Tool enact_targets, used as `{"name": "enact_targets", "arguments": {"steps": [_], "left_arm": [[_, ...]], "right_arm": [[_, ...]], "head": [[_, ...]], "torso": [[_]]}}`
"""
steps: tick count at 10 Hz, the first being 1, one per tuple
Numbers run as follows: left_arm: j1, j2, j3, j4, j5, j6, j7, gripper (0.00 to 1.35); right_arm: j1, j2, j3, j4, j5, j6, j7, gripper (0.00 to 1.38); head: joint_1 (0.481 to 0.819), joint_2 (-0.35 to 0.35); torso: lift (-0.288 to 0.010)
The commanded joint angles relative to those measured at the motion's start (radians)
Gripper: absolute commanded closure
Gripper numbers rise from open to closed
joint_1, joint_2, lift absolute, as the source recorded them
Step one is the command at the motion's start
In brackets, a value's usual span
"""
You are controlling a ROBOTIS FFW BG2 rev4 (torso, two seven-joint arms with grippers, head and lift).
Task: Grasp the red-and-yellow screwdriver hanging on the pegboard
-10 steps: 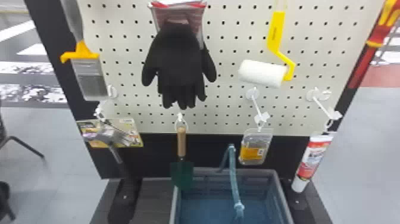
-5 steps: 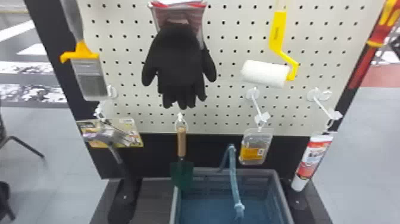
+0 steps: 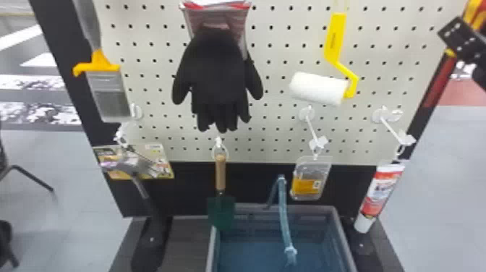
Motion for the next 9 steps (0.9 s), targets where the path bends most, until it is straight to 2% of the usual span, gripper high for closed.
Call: {"name": "enact_targets", "arguments": {"steps": [1, 2, 5, 7, 9], "left_arm": [[-0.001, 0.0, 0.0, 0.001, 0.0, 0.002, 0.0, 0.4], [0.001, 0.0, 0.0, 0.001, 0.0, 0.002, 0.0, 0.4], [0.003, 0.001, 0.001, -0.002, 0.002, 0.001, 0.0, 0.4], [0.003, 0.001, 0.001, -0.002, 0.003, 0.001, 0.0, 0.4], [0.003, 0.001, 0.0, 0.001, 0.005, 0.001, 0.0, 0.4]], "right_arm": [[-0.014, -0.006, 0.009, -0.008, -0.014, 0.002, 0.0, 0.16], [-0.023, -0.011, 0.009, -0.013, -0.011, 0.006, -0.002, 0.17], [-0.012, -0.011, 0.006, -0.033, -0.011, 0.023, -0.015, 0.33], [0.011, -0.009, -0.016, -0.06, -0.014, 0.04, -0.035, 0.59], [0.033, -0.008, -0.031, -0.079, -0.024, 0.066, -0.049, 0.67]], "head": [[0.549, 0.0], [0.549, 0.0], [0.549, 0.0], [0.549, 0.0], [0.549, 0.0]], "torso": [[-0.1], [-0.1], [-0.1], [-0.1], [-0.1]]}}
